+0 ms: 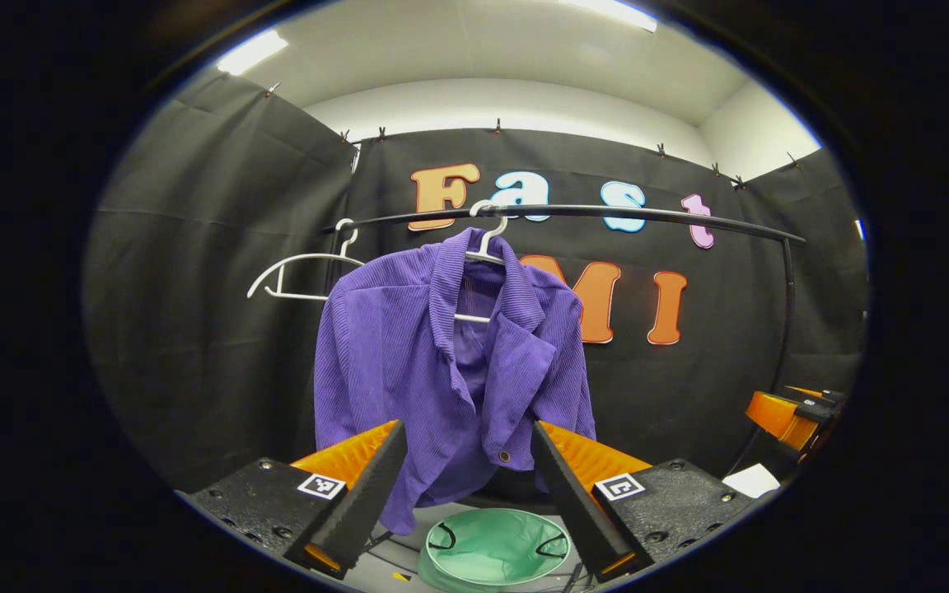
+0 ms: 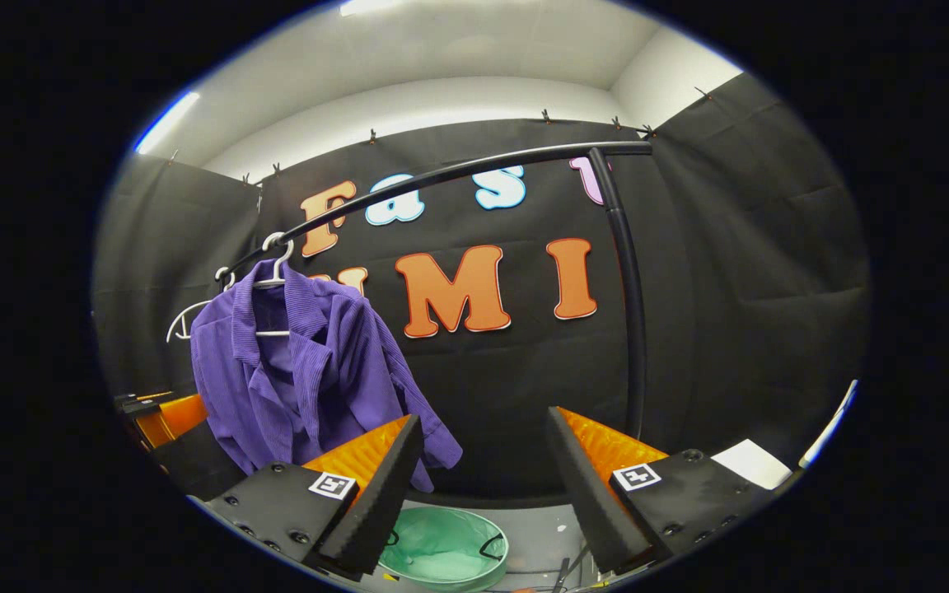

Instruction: Grasp the clothes on the hanger with both hands and then place them into the laundry hamper below.

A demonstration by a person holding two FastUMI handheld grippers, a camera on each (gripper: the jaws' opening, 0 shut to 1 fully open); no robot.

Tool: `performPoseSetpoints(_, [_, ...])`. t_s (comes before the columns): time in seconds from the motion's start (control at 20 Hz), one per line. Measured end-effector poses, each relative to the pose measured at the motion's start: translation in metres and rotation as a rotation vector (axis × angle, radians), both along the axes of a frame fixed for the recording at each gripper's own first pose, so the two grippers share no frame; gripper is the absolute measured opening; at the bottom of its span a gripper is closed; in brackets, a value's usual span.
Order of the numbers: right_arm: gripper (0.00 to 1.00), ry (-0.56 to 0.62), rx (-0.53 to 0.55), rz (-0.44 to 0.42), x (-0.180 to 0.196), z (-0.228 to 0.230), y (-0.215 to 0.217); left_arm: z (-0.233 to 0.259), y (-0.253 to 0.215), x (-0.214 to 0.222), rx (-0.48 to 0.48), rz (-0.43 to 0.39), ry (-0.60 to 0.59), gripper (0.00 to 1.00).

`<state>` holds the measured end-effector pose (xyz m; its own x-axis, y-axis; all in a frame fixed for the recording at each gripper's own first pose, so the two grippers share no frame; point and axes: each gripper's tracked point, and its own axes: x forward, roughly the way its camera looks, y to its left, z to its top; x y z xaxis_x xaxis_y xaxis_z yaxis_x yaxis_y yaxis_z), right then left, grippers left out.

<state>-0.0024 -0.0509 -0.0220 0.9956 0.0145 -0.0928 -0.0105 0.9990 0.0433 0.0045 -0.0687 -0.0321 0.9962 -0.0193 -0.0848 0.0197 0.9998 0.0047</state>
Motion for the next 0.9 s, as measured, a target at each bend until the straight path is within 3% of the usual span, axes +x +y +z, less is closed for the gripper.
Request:
performPoseSetpoints(0.05, [1.00,0.002,0.004,0.001,0.000,-0.001,0.000,-0.001,0.001,0.005,0.007,0.003,0.001,0.95])
performPoseSetpoints(0.1, [0.89,0.005,0.007,0.004,0.001,-0.001,0.001,-0.001,0.002,0.010,0.015,0.009,-0.001,0.92])
performPoseSetpoints(0.25, [0.89,0.032,0.007,0.024,0.007,-0.012,0.014,-0.003,0.008,0.030,0.034,0.032,-0.005,0.92])
performPoseSetpoints(0.3, [0.98,0.044,0.009,0.037,0.010,-0.016,0.021,-0.004,0.011,0.038,0.040,0.041,-0.002,0.92])
performPoseSetpoints(0.45, [1.00,0.062,0.010,0.065,0.021,-0.023,0.044,-0.007,0.020,0.062,0.044,0.054,0.003,0.92])
performPoseSetpoints(0.6, [0.98,0.066,0.005,0.075,0.031,-0.024,0.064,-0.007,0.030,0.090,0.033,0.060,-0.002,0.95])
performPoseSetpoints(0.65, [0.89,0.061,-0.001,0.078,0.035,-0.023,0.071,-0.007,0.034,0.102,0.036,0.067,-0.007,0.92])
performPoseSetpoints(0.7, [0.89,0.060,-0.010,0.079,0.038,-0.023,0.075,-0.007,0.039,0.113,0.045,0.076,-0.012,0.95])
performPoseSetpoints(0.75, [0.98,0.061,-0.016,0.077,0.042,-0.025,0.081,-0.008,0.042,0.124,0.055,0.080,-0.013,0.93])
performPoseSetpoints(0.85, [0.98,0.065,-0.019,0.074,0.048,-0.026,0.092,-0.012,0.045,0.145,0.060,0.069,-0.016,0.92])
performPoseSetpoints(0.9, [0.89,0.067,-0.022,0.074,0.050,-0.028,0.098,-0.016,0.044,0.155,0.056,0.057,-0.010,0.93])
